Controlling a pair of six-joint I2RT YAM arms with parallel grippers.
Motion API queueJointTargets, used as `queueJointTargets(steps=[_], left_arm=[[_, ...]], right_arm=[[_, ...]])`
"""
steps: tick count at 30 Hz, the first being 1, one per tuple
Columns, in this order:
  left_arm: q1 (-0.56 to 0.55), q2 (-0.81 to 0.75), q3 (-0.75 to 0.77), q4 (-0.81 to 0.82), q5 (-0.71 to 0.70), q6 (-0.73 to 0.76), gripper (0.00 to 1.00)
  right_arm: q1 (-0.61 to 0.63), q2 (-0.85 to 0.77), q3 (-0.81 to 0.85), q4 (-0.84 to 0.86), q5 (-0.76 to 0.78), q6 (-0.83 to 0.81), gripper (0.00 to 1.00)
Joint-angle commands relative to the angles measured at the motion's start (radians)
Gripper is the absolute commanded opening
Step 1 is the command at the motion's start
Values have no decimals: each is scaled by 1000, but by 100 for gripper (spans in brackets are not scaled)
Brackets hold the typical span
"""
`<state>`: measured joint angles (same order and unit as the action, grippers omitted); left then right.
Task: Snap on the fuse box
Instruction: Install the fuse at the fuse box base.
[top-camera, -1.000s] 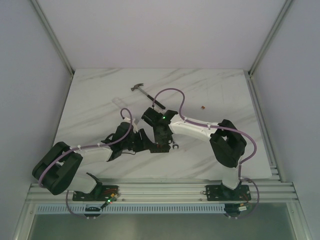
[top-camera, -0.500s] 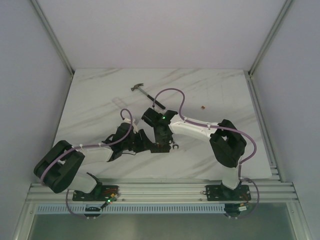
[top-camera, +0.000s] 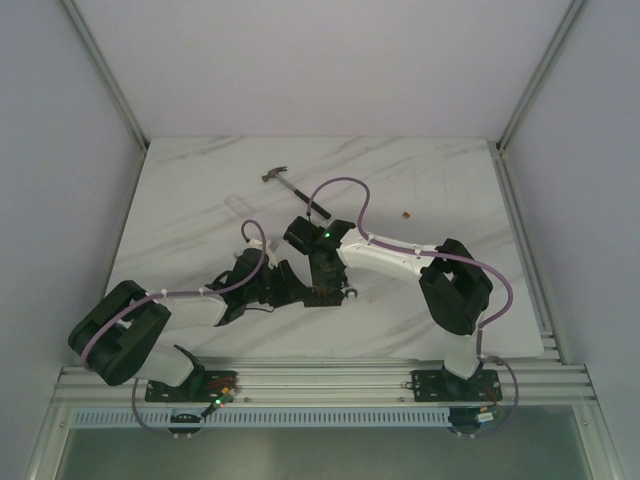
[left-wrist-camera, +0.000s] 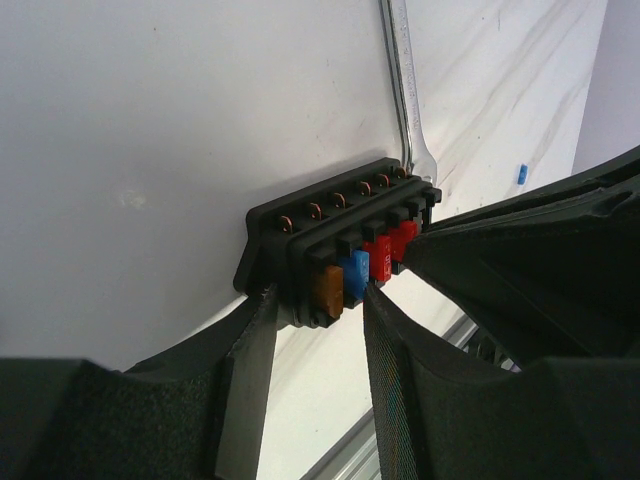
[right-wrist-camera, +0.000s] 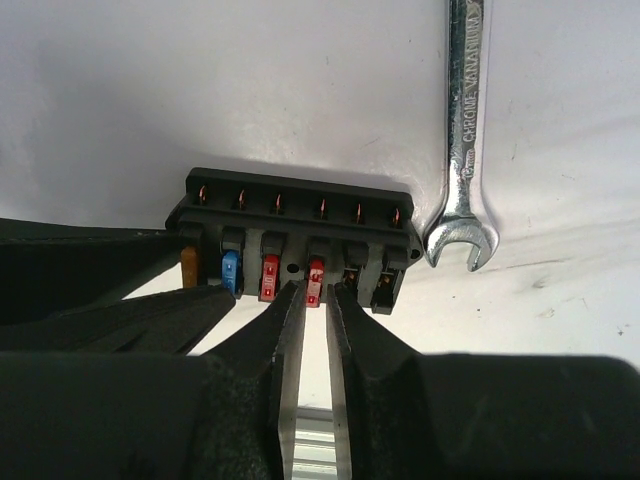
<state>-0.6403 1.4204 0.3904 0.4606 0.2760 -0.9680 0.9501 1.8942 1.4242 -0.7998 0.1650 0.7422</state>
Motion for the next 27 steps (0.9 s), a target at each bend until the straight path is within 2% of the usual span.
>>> queueJointTargets(steps=[1,15,22,27], left_arm=[[-7,2,-26,-34,-36,-8,48],[-10,2,-25,-30,-40,-12,48],[-10,11,-23,-28,-36,-14,48],[-11,15,-22,-28,-36,-15,48]], right_arm=[[-7,7,14,-28,14,29,21],[-11,23,-15,7,-8,34,19],[-15,32,-22,4,-15,30,1],[-14,64,-42,-18,-25,18,0]])
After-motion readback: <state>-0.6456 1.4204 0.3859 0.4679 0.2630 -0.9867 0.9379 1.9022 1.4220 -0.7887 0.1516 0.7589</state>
